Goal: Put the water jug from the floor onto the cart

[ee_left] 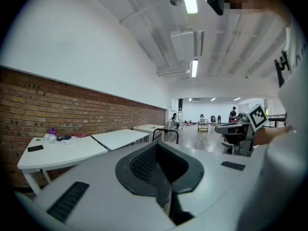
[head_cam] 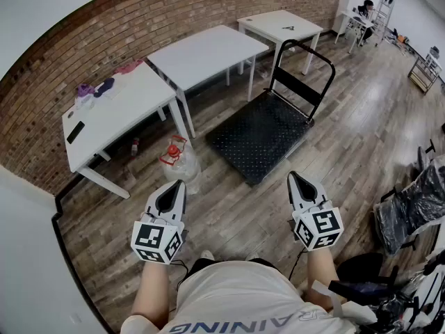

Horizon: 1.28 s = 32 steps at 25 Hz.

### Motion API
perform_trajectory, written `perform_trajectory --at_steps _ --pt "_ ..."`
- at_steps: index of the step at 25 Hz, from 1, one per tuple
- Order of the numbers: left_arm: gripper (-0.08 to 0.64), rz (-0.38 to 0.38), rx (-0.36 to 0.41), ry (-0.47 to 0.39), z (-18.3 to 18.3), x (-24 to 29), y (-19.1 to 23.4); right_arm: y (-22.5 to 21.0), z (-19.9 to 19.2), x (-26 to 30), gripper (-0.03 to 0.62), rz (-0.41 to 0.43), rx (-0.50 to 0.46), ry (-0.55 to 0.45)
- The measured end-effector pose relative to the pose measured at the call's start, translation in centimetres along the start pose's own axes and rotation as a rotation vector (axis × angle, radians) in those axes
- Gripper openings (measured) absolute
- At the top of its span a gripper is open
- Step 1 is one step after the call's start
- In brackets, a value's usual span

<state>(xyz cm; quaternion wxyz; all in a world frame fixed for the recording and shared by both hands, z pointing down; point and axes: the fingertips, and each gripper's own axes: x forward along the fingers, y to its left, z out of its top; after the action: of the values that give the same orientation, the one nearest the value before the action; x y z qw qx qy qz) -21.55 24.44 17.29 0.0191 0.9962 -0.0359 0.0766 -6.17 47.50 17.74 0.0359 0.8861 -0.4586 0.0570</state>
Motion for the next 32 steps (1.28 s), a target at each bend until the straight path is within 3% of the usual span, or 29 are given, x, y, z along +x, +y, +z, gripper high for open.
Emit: perform_trajectory --at_steps 7,13,22,32 --pt "0.002 -0.004 -0.028 0.025 -0.8 0.7 -5.0 -3.2 -1.8 -1.7 0.005 0.031 0.032 -0.001" --pt "0.002 0.045 -0.038 0.052 -1.5 0.1 -6.8 -4.7 -4.2 -2.3 0.005 0.065 0.065 0.042" --pt "0.0 0.084 -0.053 0.055 -3.0 1.7 -5.2 -4.5 -4.5 0.5 0.005 0.111 0.027 0.065" --pt "0.002 0.086 -0.092 0.033 -2.6 7.0 1.7 -3.7 -3.1 7.8 0.005 0.117 -0.022 0.097"
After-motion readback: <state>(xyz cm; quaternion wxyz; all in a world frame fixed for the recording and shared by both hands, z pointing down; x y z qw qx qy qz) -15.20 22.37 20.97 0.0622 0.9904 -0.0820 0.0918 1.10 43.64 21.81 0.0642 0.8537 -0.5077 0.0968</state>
